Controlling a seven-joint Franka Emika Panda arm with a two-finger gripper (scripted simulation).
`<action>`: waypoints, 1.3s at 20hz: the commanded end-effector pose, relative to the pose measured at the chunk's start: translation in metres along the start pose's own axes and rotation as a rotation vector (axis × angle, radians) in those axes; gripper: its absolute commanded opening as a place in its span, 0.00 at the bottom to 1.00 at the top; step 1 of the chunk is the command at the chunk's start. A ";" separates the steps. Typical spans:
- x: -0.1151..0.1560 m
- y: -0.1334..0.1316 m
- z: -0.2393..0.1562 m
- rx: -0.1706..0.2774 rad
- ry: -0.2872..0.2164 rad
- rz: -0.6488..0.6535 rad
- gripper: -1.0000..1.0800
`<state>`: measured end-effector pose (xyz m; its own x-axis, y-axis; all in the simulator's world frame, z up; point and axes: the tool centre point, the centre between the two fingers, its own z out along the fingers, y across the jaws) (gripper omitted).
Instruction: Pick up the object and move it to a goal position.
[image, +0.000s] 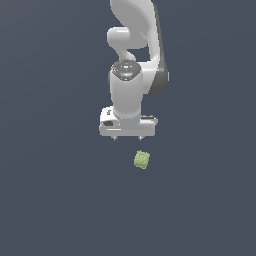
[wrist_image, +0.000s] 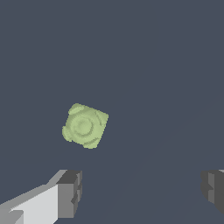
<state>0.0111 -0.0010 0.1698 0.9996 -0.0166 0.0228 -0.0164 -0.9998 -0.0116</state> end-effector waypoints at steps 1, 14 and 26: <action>0.000 0.000 0.000 0.000 0.000 0.000 0.96; -0.010 -0.014 0.008 -0.016 -0.043 -0.038 0.96; 0.001 -0.027 0.027 -0.015 -0.037 0.068 0.96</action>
<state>0.0112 0.0237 0.1468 0.9978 -0.0643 -0.0152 -0.0643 -0.9979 0.0034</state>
